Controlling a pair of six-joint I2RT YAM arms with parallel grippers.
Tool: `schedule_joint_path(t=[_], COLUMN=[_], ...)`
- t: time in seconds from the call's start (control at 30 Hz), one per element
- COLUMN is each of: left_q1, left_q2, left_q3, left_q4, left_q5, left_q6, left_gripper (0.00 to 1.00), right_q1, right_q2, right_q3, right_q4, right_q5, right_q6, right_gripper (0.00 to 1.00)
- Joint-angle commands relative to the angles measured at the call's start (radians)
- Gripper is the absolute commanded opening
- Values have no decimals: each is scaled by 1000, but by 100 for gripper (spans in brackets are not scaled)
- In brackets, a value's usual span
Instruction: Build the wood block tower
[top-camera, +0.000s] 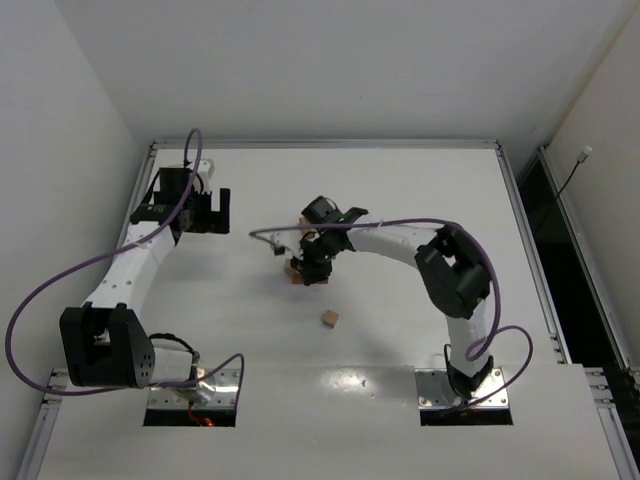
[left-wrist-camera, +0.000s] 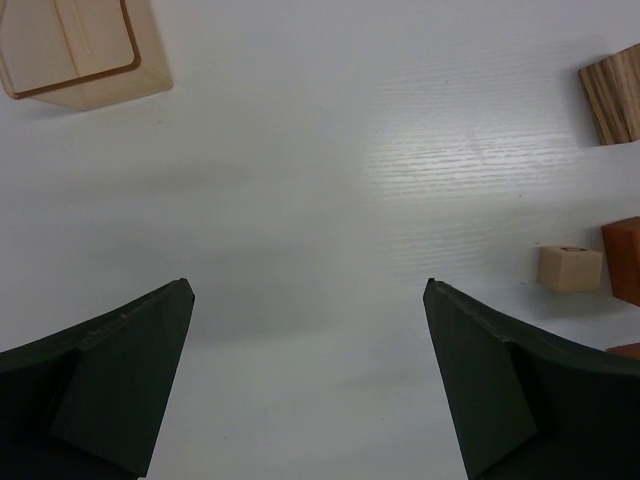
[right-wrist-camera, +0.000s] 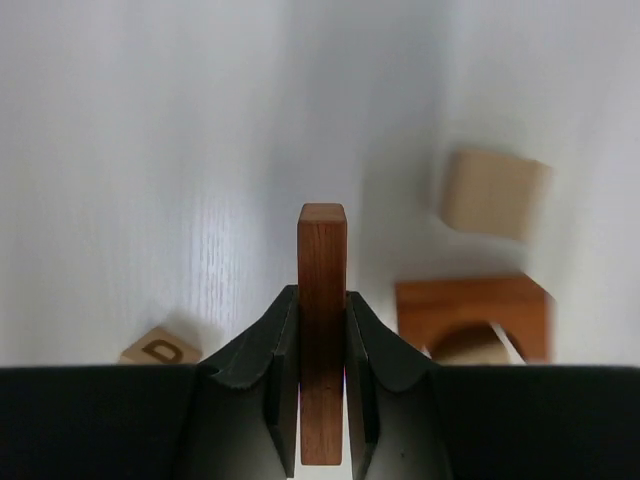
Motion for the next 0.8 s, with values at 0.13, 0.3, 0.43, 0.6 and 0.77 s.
schedule_joint_path(t=[0.13,0.3,0.43,0.6,0.77], left_q1=[6,6,6,6,6], left_q2=[-27,-4,-4,5,5], left_q3=[-19,-9,0,9,18], left_q4=[57,67,67,67,57], left_q5=[64,75,75,75,84], left_q6=[-34,-43,-43,-43,-43], left_gripper=[99,99,99,99,99], right_q1=[-338,-523,-546,-546,-546], right_q2=[-159,-69,-20,58,103], right_q3=[-66,-104,-150,-179,-190], right_q4=[243,335,413,502,562], right_q5=[-202,-256,-311,-340,-320], right_q6=[749,1037,1160,1289,1344], right_gripper=[0,0,0,0,0])
